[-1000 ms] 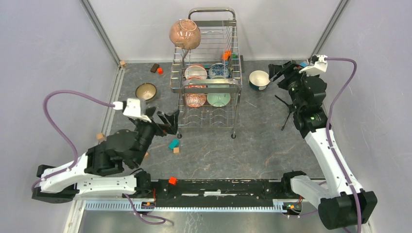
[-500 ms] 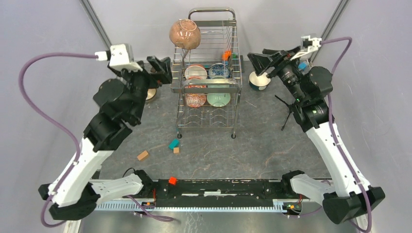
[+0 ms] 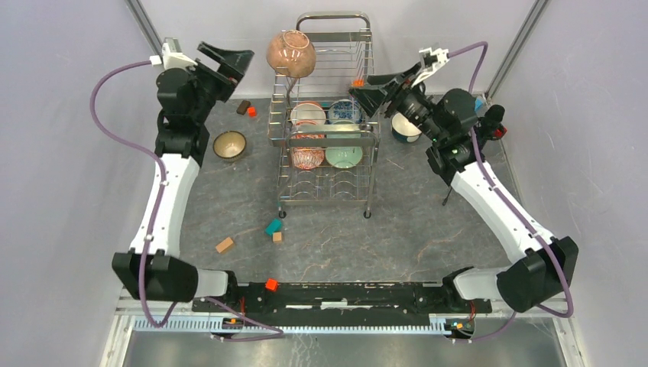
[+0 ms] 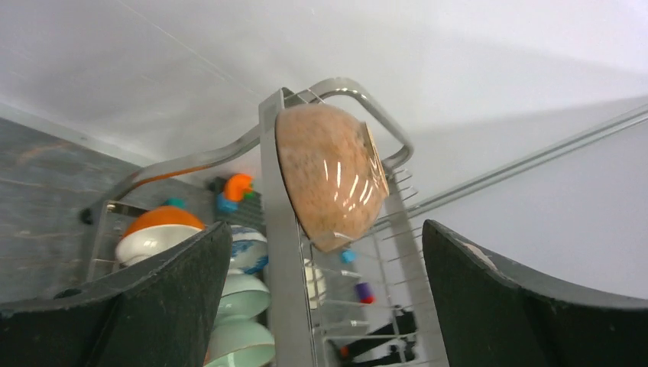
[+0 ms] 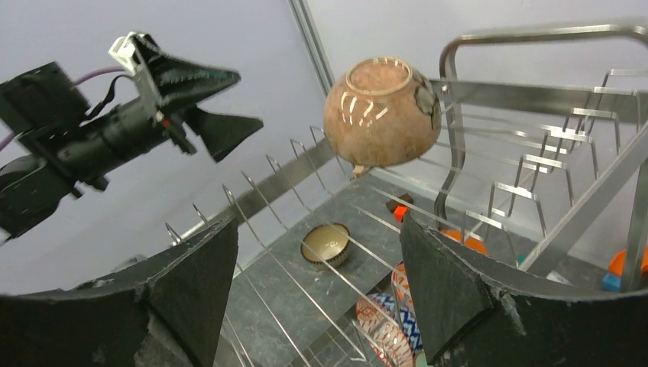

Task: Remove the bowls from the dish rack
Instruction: Pick up the bowl from the dish rack.

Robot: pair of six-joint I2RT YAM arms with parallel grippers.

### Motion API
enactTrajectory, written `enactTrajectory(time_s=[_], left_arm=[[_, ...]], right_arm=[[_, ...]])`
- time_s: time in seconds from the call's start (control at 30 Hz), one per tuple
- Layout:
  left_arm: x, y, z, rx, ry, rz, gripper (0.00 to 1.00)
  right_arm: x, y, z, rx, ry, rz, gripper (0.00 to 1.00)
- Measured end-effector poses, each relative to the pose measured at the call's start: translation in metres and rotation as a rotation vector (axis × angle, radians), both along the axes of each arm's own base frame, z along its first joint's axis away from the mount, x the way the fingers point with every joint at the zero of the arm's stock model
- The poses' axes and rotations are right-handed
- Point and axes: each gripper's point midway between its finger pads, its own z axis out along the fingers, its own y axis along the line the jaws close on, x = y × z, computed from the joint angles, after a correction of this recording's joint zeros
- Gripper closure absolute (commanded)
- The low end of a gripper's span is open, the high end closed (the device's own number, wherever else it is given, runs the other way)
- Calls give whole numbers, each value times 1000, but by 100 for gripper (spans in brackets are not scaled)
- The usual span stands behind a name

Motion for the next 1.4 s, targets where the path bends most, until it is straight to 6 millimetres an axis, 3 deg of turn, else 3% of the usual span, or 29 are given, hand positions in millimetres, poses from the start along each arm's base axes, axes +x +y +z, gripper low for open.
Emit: enactTrajectory(time_s=[0.13, 0.33, 0.53, 0.63, 0.97, 1.4], left_arm=[[29, 12, -3, -180, -5, -67, 1], [56, 4, -15, -323, 13, -206, 2], [75, -10, -40, -406, 65, -330, 3], [78, -14, -46, -426, 77, -362, 3], [71, -18, -23, -402, -32, -414, 2], [79, -17, -31, -410, 2, -405, 2]], right_arm=[[-3, -1, -26, 16, 23, 2, 18], [-36, -19, -36, 90, -14, -11, 17], [-64, -35, -44, 141, -40, -22, 17], [-73, -41, -47, 150, -46, -29, 17], [-88, -46, -43, 150, -50, -23, 14], [-132, -75, -33, 76, -108, -92, 9]])
